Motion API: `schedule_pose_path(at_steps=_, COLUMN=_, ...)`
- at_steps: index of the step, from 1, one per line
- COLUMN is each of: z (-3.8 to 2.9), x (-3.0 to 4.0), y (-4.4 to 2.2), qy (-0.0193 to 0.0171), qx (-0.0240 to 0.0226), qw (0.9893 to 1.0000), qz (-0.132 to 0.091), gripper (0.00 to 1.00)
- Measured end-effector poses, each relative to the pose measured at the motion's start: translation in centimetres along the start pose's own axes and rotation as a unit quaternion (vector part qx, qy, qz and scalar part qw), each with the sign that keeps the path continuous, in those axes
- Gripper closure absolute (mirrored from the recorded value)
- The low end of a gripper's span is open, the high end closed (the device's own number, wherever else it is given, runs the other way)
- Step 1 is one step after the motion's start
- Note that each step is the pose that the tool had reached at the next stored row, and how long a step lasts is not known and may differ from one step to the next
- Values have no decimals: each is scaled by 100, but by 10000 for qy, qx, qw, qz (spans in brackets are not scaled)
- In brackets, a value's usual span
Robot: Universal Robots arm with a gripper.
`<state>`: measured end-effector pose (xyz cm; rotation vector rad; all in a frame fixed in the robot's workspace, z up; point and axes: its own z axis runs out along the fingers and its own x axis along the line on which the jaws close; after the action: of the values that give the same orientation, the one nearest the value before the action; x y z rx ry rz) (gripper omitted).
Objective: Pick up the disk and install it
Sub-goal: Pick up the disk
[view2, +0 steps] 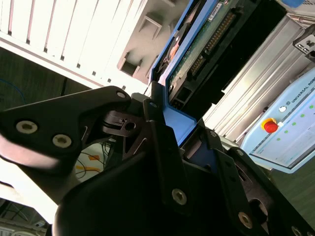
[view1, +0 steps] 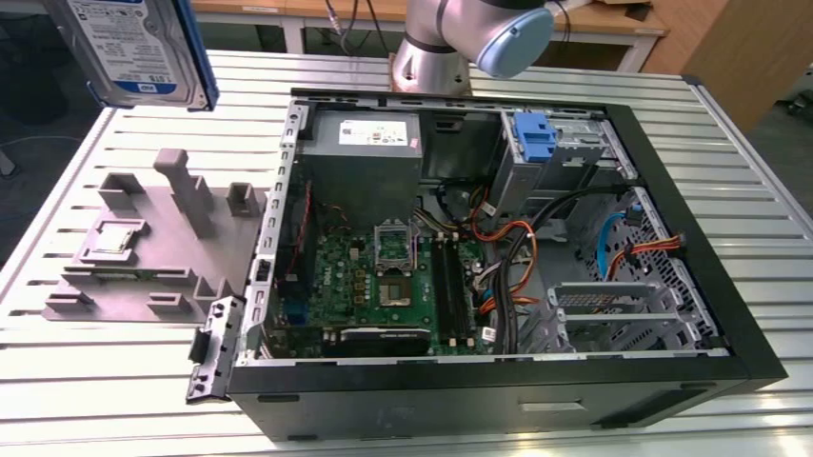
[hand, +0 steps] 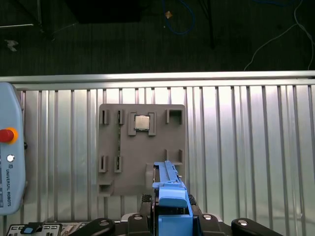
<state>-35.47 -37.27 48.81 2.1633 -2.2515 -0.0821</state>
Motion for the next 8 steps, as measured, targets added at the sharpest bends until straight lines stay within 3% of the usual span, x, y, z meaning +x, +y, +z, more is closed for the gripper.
schedule_pose_path(at_steps=8, z=-1, x=40, y=-14, qy=0, qx=0, qw=10000, qz=0, gripper=64)
